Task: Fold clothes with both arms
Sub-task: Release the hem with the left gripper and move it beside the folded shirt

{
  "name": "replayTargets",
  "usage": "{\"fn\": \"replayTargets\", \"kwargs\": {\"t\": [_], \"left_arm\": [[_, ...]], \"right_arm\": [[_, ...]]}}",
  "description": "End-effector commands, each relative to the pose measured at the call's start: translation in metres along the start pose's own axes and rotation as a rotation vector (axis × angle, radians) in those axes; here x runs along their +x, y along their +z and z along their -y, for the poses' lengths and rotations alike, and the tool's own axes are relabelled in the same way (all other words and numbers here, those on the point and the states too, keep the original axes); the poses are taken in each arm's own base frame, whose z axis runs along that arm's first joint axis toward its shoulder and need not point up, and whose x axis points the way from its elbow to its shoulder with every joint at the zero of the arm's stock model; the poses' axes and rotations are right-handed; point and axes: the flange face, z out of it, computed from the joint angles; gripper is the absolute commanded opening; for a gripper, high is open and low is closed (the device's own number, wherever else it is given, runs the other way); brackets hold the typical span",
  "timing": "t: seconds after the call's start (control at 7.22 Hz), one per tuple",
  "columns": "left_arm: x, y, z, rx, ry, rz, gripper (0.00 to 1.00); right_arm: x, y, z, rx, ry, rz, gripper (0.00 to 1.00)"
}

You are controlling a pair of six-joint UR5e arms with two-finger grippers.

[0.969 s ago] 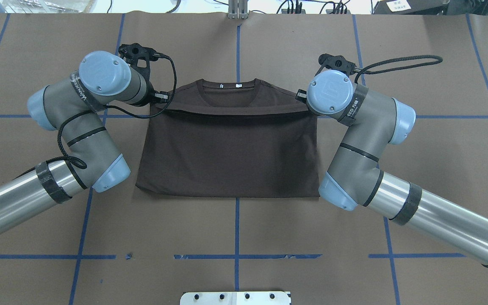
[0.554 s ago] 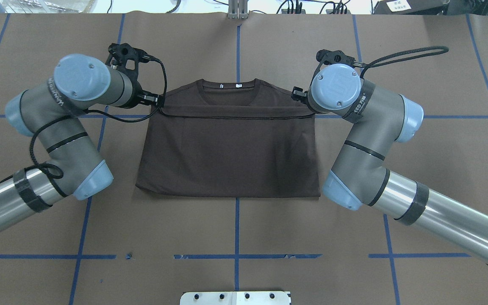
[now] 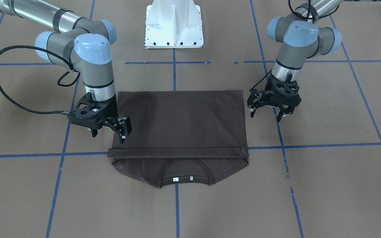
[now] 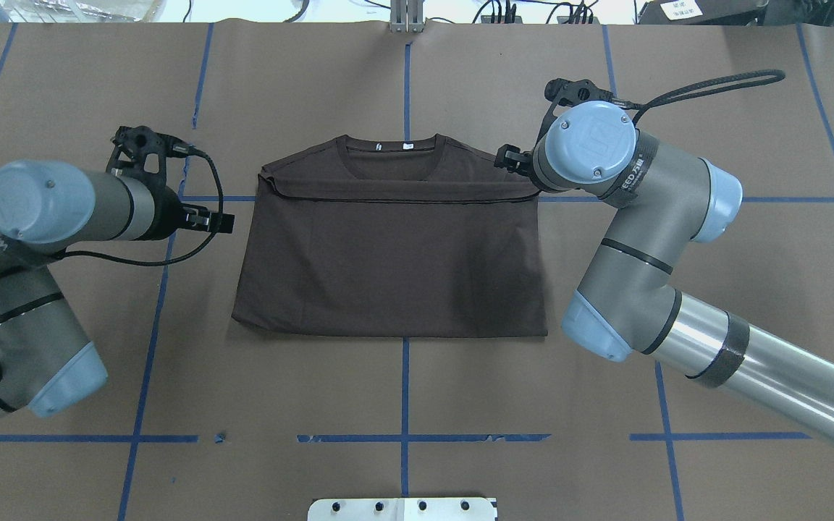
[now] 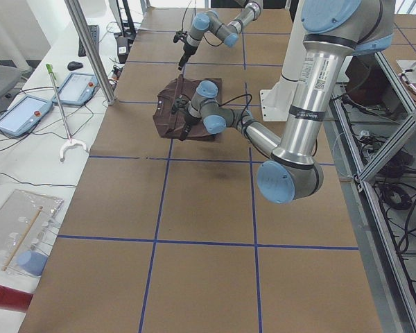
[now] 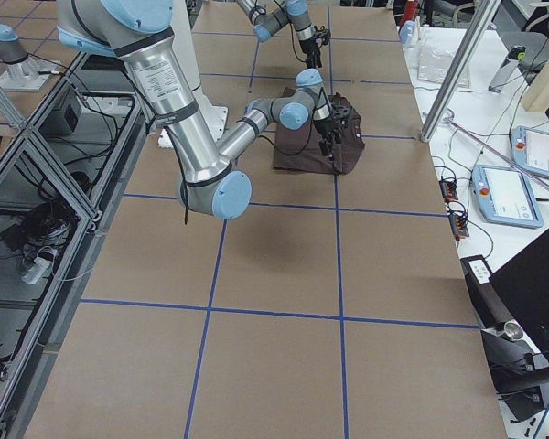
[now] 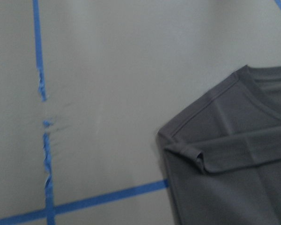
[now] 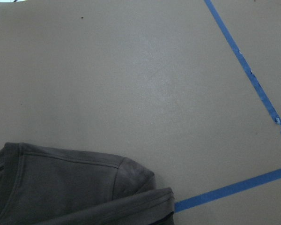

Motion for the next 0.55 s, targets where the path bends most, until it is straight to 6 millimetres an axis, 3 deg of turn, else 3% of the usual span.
{"fn": "replayTargets", "kwargs": {"t": [0.0,0.14,0.42], "left_arm": [[0.028,0.002,-0.055,-0.055,-0.123,-0.068,0.75],[0.042,0.006,-0.072,-0.082,-0.166,-0.078,0.63],[0.066,0.013,-0.104,-0.122,-0.205,-0.089,0.62]], "right_arm": [[0.000,-0.001,-0.001,-0.001,-0.001,0.003,1.00],[0.000,-0.001,-0.001,0.001,-0.001,0.002,1.00],[0.001,-0.001,-0.001,0.001,-0.001,0.003,1.00]]}}
